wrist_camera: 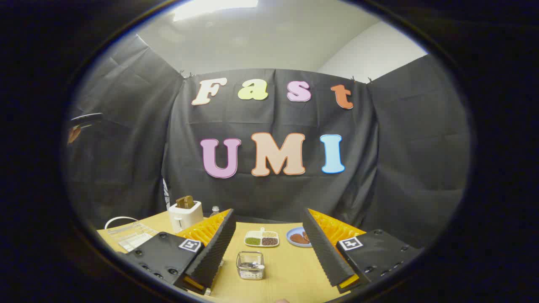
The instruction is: Take the plate from the dish rack, then take the spoon from the basket and place it into the plate.
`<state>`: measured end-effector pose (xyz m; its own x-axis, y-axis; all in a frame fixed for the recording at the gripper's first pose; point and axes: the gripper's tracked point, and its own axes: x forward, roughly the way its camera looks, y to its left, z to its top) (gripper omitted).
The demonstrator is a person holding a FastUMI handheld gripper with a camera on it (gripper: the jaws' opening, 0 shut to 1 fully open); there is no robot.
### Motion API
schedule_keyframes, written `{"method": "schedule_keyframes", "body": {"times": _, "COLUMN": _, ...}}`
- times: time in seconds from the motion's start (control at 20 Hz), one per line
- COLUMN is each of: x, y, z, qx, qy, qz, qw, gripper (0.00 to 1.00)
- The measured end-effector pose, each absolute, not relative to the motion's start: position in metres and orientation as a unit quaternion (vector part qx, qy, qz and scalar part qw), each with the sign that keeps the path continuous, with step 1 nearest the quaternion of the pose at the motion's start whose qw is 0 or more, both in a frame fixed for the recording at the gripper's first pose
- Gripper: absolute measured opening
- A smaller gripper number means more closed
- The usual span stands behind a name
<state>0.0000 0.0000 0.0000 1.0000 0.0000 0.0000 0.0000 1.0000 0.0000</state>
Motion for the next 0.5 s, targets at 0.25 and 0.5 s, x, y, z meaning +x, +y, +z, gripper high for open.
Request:
{"method": "schedule_keyframes", "body": {"times": 0.25, "x": 0.0028, "y": -0.0035, "z": -0.004, "qx": 0.004, "qy": 0.008, "qz": 0.001, "qw": 1.0, "gripper": 1.0}}
{"method": "schedule_keyframes", "body": {"times": 0.5, "x": 0.0046, "y": 0.0043, "z": -0.0011, "qx": -0.004, "qy": 0.007, "qz": 0.008, "qw": 1.0, "gripper": 1.0}}
